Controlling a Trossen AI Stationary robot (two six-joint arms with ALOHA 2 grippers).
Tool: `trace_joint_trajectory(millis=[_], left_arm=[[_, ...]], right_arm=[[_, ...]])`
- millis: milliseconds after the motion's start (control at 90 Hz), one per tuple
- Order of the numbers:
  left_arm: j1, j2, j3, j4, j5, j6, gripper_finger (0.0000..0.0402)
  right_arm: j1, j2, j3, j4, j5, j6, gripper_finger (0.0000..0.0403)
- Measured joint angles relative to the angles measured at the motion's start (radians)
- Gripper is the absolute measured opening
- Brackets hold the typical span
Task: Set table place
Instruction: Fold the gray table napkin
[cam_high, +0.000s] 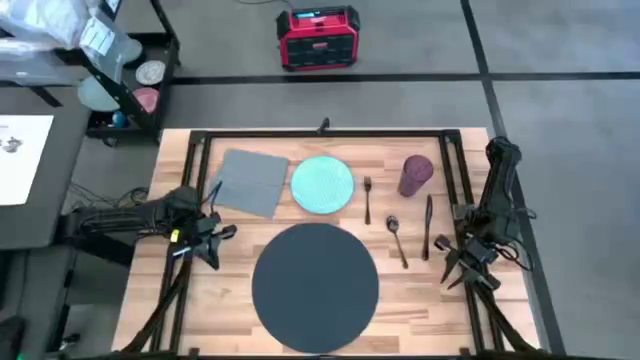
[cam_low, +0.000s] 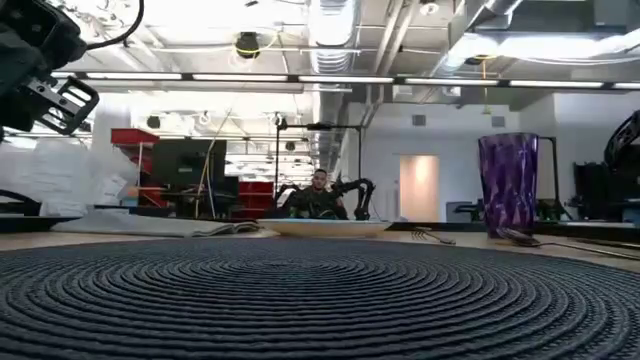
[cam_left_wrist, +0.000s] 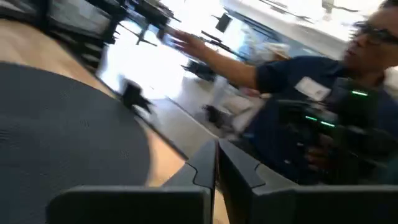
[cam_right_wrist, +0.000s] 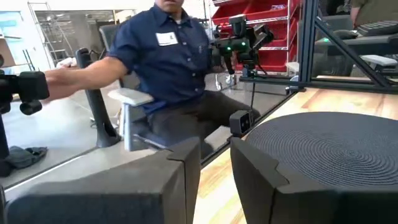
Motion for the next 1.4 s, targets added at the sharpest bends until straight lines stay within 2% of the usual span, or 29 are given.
trace_joint_trajectory(millis=[156,267,911,1000,1244,1356,1400], left_arm=[[0.0,0.0,0.0,0.037,-0.155,0.026,0.0],[0.0,0.0,0.0,0.033,-0.209,0.026,0.0],[0.0,0.0,0.0,0.034,-0.249,0.068,0.0],[0.0,0.0,0.0,0.041,-0.354,0.064,0.0],[0.0,0.0,0.0,0.017,-0.841,0.082,0.0],[0.0,0.0,0.0,0.013,-0.97,0.124,0.0],[0.0,0.0,0.0,0.014,-0.991,0.133,0.0]], right_arm=[[0.0,0.0,0.0,0.0,0.0,0.0,0.0077],[0.0,0.0,0.0,0.0,0.0,0.0,0.0077],[-0.002,0.0,0.0,0.0,-0.001,0.0,0.0077],[0.0,0.0,0.0,0.0,-0.004,-0.005,0.0077],[0.0,0.0,0.001,-0.001,-0.039,-0.149,0.0077],[0.0,0.0,0.001,-0.001,-0.043,-0.152,0.0077],[-0.002,0.0,0.001,0.0,-0.042,-0.155,0.0077]])
